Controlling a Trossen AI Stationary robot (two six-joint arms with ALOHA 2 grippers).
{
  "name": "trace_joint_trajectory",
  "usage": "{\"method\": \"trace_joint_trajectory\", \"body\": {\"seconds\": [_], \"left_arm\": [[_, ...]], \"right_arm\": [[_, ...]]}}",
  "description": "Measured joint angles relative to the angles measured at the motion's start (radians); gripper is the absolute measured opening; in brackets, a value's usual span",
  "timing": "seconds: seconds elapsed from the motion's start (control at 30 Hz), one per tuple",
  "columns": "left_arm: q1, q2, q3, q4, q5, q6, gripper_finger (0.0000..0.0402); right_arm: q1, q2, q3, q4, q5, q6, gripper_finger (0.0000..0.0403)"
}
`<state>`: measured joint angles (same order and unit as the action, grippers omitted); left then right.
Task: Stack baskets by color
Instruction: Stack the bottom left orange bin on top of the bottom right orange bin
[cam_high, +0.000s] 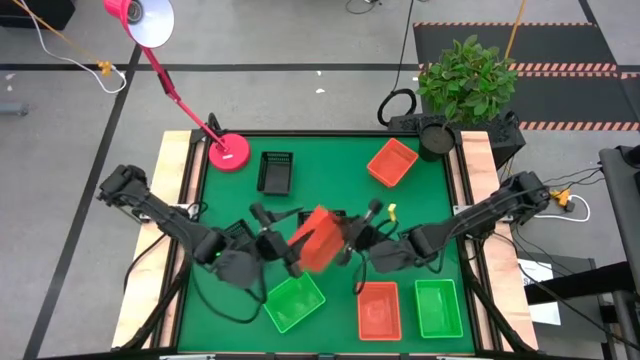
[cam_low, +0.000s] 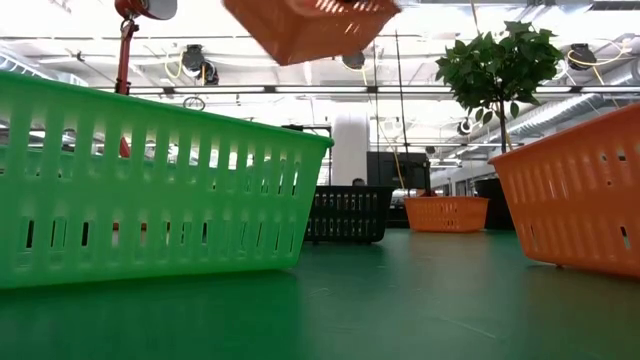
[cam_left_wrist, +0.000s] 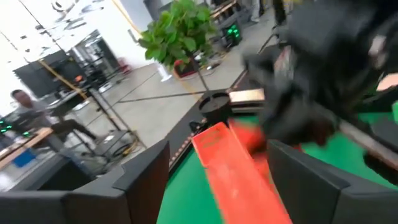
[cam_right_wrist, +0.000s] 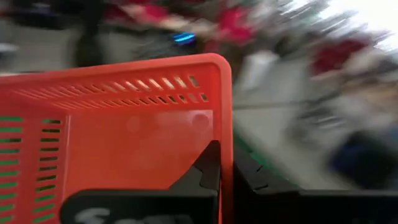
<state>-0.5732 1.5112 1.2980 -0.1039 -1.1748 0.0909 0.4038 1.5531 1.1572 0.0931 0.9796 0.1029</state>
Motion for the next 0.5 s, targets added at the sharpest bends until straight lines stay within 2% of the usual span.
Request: {"method": "trace_joint_trajectory", "body": {"seconds": [0.07,0.2,0.3,0.5], "left_arm": [[-0.020,-0.021,0.001,-0.034,-0.004,-0.041,0.0272],[-0.058,-0.048,0.001,-0.146,-0.055,-0.118,0.0273],[-0.071,-0.063,0.001,-0.207,-0.101,-0.166,0.0273],[-0.075,-0.069,0.001,-0.271,-0.100,-0.199,0.0273]], "right_arm": [[-0.017,0.008,0.000,-0.064,-0.136,0.094,0.0001],[-0.033,-0.006,0.016,-0.223,-0.334,0.213,0.0001],[-0.032,-0.032,0.067,-0.402,-0.479,0.296,0.0000],[-0.030,-0.062,0.206,-0.777,-0.725,0.418,0.0000]]}}
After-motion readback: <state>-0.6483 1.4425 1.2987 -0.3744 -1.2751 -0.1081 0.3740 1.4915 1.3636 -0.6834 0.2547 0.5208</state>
